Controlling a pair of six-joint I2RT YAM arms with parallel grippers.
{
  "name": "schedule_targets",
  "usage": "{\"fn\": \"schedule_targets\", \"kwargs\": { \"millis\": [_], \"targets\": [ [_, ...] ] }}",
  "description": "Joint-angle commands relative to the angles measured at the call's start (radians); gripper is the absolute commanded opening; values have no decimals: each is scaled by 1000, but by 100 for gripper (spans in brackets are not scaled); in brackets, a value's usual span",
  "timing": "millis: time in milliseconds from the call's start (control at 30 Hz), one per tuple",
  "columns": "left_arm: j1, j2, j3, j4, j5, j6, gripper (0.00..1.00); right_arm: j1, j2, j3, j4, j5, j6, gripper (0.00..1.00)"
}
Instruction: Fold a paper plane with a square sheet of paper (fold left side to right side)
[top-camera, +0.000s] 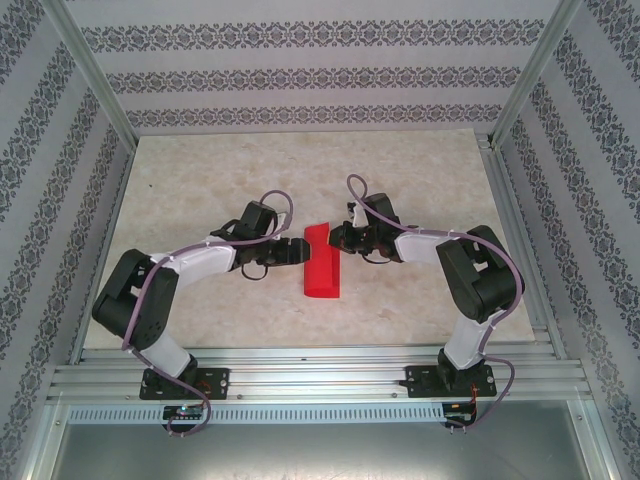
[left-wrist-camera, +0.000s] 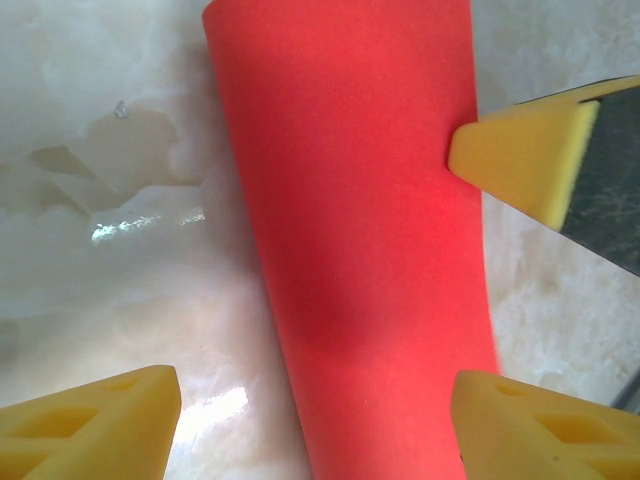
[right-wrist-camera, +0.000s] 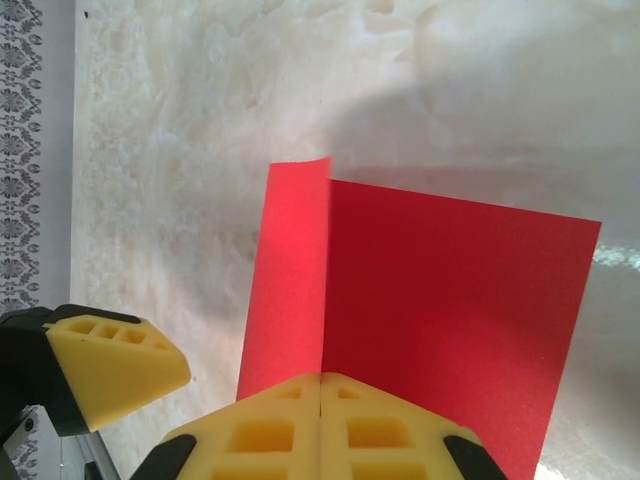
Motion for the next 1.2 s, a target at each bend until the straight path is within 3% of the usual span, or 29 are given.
{"fn": "schedule_targets", "kwargs": {
  "millis": [0, 400, 633, 800, 1167],
  "targets": [
    [-32, 44, 60, -45, -42, 7, 72, -13, 17, -4, 0, 17, -22, 5],
    [-101, 176, 178, -162, -147, 27, 67, -36, 17, -45, 8, 41, -16, 9],
    [-133, 220, 215, -196, -183, 36, 66, -52, -30, -63, -10, 52, -23, 25],
    [-137, 232, 220, -203, -195, 36, 66, -85, -139, -107, -117, 141, -68, 36],
    [-147, 254, 237, -223, -188, 67, 64, -120, -237, -202, -181, 196, -95, 36]
  ]
}}
